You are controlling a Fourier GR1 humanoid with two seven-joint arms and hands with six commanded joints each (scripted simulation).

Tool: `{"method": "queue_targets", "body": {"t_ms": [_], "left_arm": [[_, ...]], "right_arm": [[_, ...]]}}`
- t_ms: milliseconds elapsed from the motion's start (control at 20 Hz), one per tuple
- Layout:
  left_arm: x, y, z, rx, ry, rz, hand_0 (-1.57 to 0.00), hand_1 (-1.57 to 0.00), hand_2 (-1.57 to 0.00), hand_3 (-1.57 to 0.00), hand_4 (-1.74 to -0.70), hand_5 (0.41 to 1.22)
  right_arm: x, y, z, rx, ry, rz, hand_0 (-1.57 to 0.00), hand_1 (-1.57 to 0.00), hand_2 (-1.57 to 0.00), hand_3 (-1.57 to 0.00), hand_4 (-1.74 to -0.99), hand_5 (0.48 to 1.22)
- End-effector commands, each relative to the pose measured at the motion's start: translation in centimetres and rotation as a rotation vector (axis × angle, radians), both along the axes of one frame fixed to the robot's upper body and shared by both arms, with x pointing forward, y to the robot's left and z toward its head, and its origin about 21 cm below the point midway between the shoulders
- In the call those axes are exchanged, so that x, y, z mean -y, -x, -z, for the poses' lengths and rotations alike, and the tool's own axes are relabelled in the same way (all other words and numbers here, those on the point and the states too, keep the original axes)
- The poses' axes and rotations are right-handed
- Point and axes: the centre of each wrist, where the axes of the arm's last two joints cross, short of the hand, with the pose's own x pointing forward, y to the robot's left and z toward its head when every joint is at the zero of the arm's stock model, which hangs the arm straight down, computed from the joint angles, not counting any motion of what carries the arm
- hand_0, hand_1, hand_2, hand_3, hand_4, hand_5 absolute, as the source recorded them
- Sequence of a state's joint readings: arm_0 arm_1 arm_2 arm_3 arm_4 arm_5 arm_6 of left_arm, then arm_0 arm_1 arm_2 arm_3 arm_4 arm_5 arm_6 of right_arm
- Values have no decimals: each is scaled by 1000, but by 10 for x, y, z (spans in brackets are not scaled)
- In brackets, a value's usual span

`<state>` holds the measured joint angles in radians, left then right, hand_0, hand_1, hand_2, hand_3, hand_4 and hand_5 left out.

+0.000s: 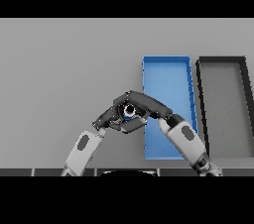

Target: Pick up the blue pipe and place it into the blue bin.

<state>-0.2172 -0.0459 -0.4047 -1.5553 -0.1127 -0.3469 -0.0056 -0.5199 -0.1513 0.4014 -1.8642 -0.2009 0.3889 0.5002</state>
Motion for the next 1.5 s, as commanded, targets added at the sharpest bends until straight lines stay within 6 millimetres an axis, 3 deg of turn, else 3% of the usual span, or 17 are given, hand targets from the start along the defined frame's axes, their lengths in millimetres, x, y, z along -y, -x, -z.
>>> {"method": "queue_targets", "body": {"t_ms": [0,100,250,400,650,700,750,900,1050,1200,1300,1450], "left_arm": [[1,-2,-1,-10,27,3,-1571,-1571,-1571,-1523,-1677,1221],[1,-2,-1,-11,73,22,-1571,-1571,-1571,-1502,-1699,1221],[1,-4,-2,-12,77,32,-1571,-1571,-1571,-1441,-1718,1221],[0,-3,-5,-7,61,24,-1571,-1571,-1571,-1433,-1728,1221],[-5,-5,-6,64,49,-17,-1571,-1571,-1571,-1454,-1724,1221],[-6,-4,-6,73,17,-29,-1462,-1342,-1293,-1166,-1599,1221],[-8,-2,-6,68,7,-8,-1169,-1073,-1034,-933,-1475,1221],[-11,-2,-7,61,-38,56,-598,-549,-529,-477,-1206,1221],[-12,-3,-5,47,-78,29,-306,-281,-270,-244,-1047,938],[-15,-3,-4,9,-84,13,-156,-143,-138,-124,-980,704],[-11,-3,-4,-34,-94,4,-100,-91,-88,-79,-969,603],[-13,-5,-4,-18,-117,-19,-50,-46,-45,-40,-947,513]], "right_arm": [[0,0,4,-9,-23,-2,-1215,-1215,-1233,-1021,-1581,650],[-2,0,3,-15,-50,-20,-1343,-1343,-1354,-1186,-1628,856],[-3,5,5,6,-54,-26,-1454,-1454,-1460,-1357,-1680,1034],[-6,5,7,37,-88,-46,-1511,-1511,-1514,-1462,-1710,1125],[-10,7,8,41,-122,-10,-1551,-1551,-1552,-1535,-1731,1190],[-7,7,11,51,-125,-4,-1555,-1555,-1556,-1542,-1733,1196],[-10,9,10,48,-124,-4,-1558,-1558,-1559,-1548,-1734,1201],[-10,12,7,27,-110,15,-1565,-1565,-1565,-1559,-1738,1211],[-14,14,3,26,-89,24,-1568,-1568,-1568,-1565,-1739,1216],[-16,14,7,41,-93,40,-1569,-1569,-1569,-1568,-1740,1218],[-12,13,6,44,-107,37,-1570,-1570,-1570,-1569,-1740,1219],[-10,11,4,22,-152,27,-1570,-1570,-1570,-1570,-1741,1220]]}}
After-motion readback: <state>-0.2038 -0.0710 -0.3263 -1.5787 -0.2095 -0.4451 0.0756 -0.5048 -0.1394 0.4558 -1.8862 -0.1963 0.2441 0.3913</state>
